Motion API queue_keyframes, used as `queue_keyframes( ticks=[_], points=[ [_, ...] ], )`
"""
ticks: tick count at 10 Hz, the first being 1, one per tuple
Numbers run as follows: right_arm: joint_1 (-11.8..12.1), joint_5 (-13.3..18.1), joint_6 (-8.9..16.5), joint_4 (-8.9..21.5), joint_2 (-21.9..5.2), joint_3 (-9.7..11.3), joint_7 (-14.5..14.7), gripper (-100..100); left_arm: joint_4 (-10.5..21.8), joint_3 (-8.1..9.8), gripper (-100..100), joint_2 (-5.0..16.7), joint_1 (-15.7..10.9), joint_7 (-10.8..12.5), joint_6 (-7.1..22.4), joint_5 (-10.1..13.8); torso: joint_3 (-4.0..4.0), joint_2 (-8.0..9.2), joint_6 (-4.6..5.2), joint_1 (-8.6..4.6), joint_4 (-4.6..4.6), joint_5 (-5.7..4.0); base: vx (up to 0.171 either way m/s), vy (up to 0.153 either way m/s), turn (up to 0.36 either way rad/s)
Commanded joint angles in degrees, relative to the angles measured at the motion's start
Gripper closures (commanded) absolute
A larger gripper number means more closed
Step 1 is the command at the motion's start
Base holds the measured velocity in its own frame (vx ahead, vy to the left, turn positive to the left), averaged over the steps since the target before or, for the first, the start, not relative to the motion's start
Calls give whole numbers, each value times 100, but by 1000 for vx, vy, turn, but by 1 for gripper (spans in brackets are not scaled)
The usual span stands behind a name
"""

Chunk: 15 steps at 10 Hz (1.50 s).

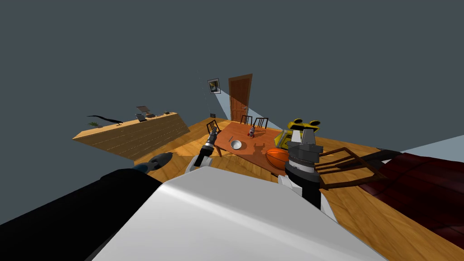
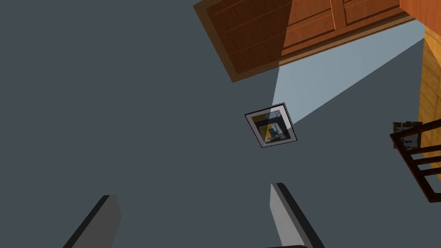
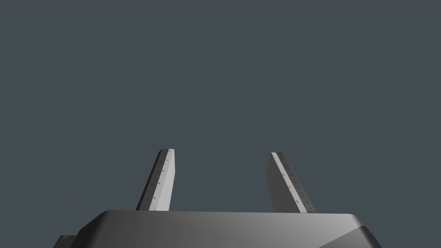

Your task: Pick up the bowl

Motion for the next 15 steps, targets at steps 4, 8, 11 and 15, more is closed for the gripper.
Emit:
queue_keyframes(
  ticks=[4,8,11,15],
  points=[
    [0,0,0,0,0,0,0,0,226,-72,-100,27,-178,1,547,-72,0,0,1,0,0,0,5,-14,-20],
    [0,0,0,0,0,0,0,0,599,-131,-100,37,-519,5,1287,-182,-1,-1,0,0,0,0,7,-17,-40],
    [0,0,0,0,0,0,0,0,734,-138,-100,41,-640,8,1660,-219,-1,-2,1,1,0,0,8,-13,-34],
    [0,0,0,0,0,0,0,0,1019,-130,-100,56,-890,20,2268,-293,-1,-2,0,1,0,0,8,-14,-45]
  ],
)
